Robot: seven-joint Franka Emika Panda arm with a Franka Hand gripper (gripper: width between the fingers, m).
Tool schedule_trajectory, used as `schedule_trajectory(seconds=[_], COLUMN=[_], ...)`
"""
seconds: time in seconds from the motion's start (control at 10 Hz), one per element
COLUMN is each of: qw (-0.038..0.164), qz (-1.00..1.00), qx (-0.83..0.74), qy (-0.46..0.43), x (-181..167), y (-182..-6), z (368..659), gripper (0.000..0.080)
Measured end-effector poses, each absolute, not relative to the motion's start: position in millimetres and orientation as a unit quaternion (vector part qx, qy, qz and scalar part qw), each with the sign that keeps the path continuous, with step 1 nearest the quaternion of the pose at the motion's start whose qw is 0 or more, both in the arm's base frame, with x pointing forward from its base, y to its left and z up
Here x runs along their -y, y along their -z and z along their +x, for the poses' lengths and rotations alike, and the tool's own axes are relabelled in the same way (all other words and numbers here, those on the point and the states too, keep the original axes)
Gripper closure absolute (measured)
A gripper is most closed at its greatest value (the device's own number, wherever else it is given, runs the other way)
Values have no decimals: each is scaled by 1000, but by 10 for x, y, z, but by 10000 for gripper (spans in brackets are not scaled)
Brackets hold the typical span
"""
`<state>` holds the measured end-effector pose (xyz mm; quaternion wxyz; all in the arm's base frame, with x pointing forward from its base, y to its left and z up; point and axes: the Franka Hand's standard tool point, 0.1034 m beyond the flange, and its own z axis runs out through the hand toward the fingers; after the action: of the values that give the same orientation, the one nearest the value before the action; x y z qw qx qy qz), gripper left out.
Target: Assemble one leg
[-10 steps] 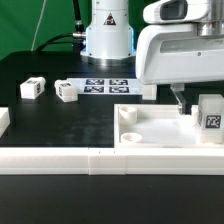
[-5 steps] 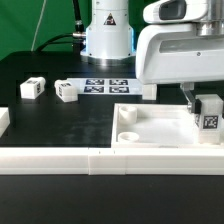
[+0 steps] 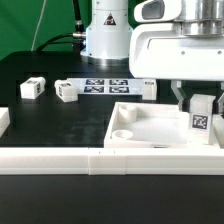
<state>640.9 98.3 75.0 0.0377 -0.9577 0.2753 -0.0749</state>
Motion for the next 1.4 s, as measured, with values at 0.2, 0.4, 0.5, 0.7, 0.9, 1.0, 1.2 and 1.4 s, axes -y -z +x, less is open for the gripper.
schedule_trajectory(seconds=[0.2, 0.4, 0.5, 0.7, 0.9, 1.0, 1.2, 1.4], qw=[38, 35, 32, 31, 31, 31, 30, 30], qz=[-938, -917, -907, -909, -909, -909, -909, -909], qx=[-335, -390, -411, -409, -409, -409, -409, -409], qy=[83, 81, 81, 81, 81, 81, 81, 81], x=[-947, -886, -851, -846, -846, -846, -845, -845], y=[-752, -752, -752, -749, -745, -744, -743, -741], z=[6414, 6405, 6401, 6400, 6399, 6399, 6398, 6397], gripper=[491, 486, 486, 482, 229, 174, 157, 151])
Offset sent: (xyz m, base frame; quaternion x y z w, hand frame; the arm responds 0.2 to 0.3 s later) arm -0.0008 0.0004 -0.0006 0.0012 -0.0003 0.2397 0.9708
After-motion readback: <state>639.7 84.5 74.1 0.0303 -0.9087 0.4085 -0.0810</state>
